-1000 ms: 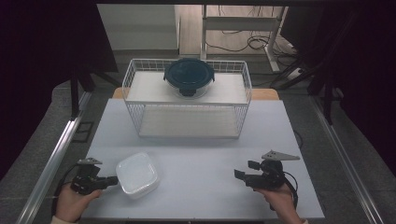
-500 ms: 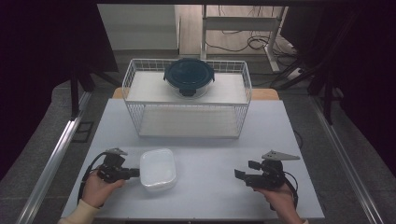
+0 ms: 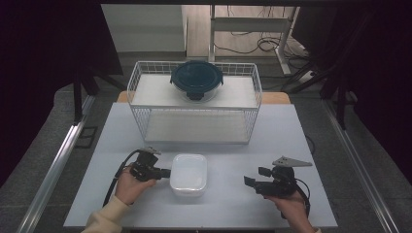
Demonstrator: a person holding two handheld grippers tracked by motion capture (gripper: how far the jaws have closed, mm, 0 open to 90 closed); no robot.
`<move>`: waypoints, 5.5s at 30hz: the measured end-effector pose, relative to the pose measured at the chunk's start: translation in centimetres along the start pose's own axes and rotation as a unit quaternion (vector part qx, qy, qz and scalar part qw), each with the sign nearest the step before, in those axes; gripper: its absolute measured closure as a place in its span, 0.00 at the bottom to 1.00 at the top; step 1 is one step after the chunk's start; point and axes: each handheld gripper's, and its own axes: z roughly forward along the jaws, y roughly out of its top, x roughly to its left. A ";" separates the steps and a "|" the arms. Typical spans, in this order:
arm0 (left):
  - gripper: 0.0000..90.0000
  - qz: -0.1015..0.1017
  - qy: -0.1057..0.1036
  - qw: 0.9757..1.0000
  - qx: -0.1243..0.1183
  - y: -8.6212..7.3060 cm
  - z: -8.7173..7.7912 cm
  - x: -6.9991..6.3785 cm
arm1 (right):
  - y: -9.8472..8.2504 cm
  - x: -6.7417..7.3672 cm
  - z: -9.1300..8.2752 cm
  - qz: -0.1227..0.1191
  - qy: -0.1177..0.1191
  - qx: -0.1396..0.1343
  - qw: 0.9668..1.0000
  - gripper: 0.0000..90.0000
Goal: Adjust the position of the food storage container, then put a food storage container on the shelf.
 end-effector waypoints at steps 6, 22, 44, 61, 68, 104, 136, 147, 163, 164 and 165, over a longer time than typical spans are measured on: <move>1.00 0.010 -0.016 1.000 0.008 0.6 1.3 -1.2 | 0.0 0.0 0.0 -0.002 -0.002 0.001 1.000 0.25; 1.00 0.004 0.004 0.999 -0.042 0.3 -1.2 -0.6 | -0.1 0.2 0.1 -0.005 -0.003 0.000 1.000 0.25; 0.35 -0.070 -0.028 0.990 -0.115 -1.1 -3.5 -0.5 | 0.1 1.5 0.9 -0.019 0.012 0.016 1.000 0.25; 0.34 -0.109 -0.080 0.985 -0.109 -0.3 -1.8 -0.2 | 2.0 3.3 2.6 0.022 0.041 0.020 0.999 0.28; 0.35 -0.127 -0.113 0.980 -0.104 0.1 -1.1 0.1 | 3.4 3.6 5.2 0.084 0.068 0.031 0.994 0.34; 0.69 -0.194 -0.191 0.958 -0.085 -1.0 1.7 0.7 | 1.9 3.7 8.9 0.142 0.109 0.056 0.982 0.68; 0.86 -0.137 -0.149 0.971 -0.130 -1.4 -1.1 -2.0 | 2.8 5.7 5.8 0.070 0.082 0.019 0.994 0.87; 0.86 -0.096 -0.130 0.974 -0.161 -0.7 -3.7 -3.6 | 3.9 6.8 4.2 0.043 0.088 -0.013 0.995 0.88; 0.86 -0.066 -0.116 0.972 -0.193 1.4 -7.4 -4.2 | 7.2 8.4 2.4 0.006 0.094 -0.049 0.994 0.88; 0.86 -0.062 -0.113 0.972 -0.195 1.6 -7.8 -4.3 | 7.4 8.4 2.4 0.005 0.095 -0.052 0.994 0.88; 0.86 -0.058 -0.109 0.972 -0.199 1.9 -8.3 -4.5 | 7.8 8.5 2.3 0.001 0.096 -0.055 0.994 0.88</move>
